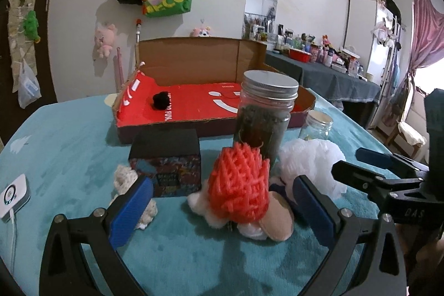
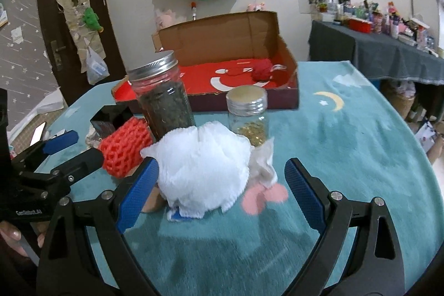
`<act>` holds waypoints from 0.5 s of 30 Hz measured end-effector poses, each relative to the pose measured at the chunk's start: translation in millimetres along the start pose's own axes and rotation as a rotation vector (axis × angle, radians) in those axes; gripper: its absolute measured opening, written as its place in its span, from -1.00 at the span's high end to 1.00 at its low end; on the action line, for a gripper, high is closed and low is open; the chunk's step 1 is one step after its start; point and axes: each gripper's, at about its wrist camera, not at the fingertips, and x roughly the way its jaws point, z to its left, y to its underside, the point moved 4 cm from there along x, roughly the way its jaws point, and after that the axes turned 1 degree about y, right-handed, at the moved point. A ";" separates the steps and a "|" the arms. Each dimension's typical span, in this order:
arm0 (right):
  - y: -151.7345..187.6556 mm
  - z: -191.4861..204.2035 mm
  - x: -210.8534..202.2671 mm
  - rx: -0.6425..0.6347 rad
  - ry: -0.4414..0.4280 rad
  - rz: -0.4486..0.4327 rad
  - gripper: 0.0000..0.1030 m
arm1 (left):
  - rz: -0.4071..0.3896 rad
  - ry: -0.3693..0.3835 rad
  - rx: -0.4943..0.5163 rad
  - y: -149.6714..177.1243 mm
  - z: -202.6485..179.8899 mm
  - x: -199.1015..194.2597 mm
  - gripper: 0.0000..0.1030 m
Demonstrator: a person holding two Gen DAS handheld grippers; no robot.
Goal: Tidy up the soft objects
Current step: 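Grasp the orange foam mesh net with the left tool while the right tool grasps the white bath puff, then carry the orange net and white bath puff into the cardboard box with both tools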
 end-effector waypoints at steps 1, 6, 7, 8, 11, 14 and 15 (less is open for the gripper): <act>-1.9 0.0 3.5 0.003 -0.025 0.012 -0.81 | 0.006 0.002 0.002 -0.4 0.2 1.7 -0.94; -8.7 1.4 19.8 0.013 -0.113 0.068 -0.80 | 0.080 0.029 0.018 1.5 -1.9 20.1 -0.58; -8.7 2.7 23.5 0.008 -0.124 0.083 -0.80 | 0.095 0.035 0.018 2.7 -2.2 23.6 -0.52; -8.3 3.8 26.7 0.004 -0.130 0.096 -0.76 | 0.110 0.042 0.019 4.4 -2.6 26.2 -0.44; -3.0 9.3 35.2 -0.017 -0.150 0.126 -0.36 | 0.145 0.090 0.019 10.7 -5.2 31.9 0.04; 0.5 13.4 32.2 -0.045 -0.157 0.109 0.02 | 0.144 0.106 0.019 11.9 -6.2 30.6 0.14; 0.8 15.2 29.0 -0.059 -0.152 0.096 0.07 | 0.142 0.111 0.020 11.7 -6.4 29.0 0.16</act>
